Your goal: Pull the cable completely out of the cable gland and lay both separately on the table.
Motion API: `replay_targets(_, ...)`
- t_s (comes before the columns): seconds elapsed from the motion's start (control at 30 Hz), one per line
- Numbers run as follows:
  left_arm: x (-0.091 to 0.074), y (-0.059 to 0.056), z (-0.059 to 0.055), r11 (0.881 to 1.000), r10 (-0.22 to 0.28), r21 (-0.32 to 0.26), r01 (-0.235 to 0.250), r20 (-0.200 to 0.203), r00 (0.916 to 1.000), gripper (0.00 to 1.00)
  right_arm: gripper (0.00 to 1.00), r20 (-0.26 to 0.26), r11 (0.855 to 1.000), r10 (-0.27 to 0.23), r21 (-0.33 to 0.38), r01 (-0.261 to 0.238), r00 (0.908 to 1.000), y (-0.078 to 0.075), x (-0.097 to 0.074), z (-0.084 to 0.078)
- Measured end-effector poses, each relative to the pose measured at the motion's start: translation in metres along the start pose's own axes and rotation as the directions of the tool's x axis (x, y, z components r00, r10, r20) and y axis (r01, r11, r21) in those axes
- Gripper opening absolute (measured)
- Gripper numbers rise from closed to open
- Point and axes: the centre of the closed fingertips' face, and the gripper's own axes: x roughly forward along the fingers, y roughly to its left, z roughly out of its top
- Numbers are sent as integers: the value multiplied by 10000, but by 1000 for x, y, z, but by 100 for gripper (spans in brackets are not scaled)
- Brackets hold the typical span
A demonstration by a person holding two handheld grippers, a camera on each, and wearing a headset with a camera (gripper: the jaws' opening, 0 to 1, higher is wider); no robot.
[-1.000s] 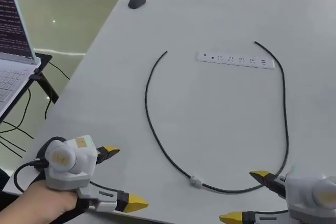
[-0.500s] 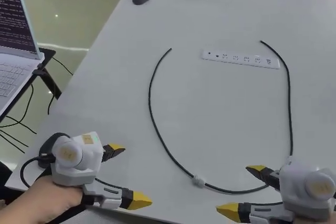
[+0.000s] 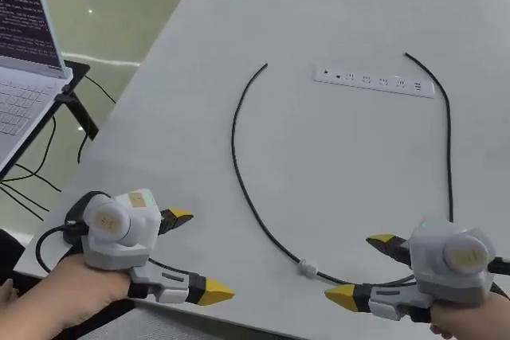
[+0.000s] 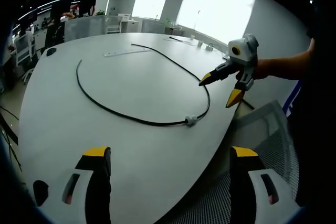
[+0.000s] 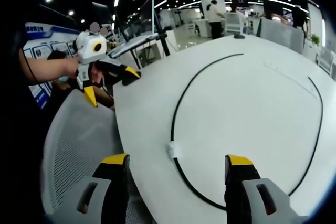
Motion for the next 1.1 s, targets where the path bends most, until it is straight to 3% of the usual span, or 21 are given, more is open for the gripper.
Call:
replay_targets(0.53, 9, 1, -4, 9999, -120, 28, 120, -93, 9999, 92, 57, -1093, 9962, 118, -845, -211, 9939, -5, 29, -1)
replay_targets(0.83, 11, 6, -3, 10000, -38, -32, 38, -6, 10000, 91, 43, -1901, 9899, 259, -1321, -518, 9814, -2, 45, -9)
replay_targets(1.1, 13, 6, -9, 10000, -70, 19, 70, -151, 9999, 91, 31, -2528, 9829, 395, -1643, -831, 9667, 3, 58, -18)
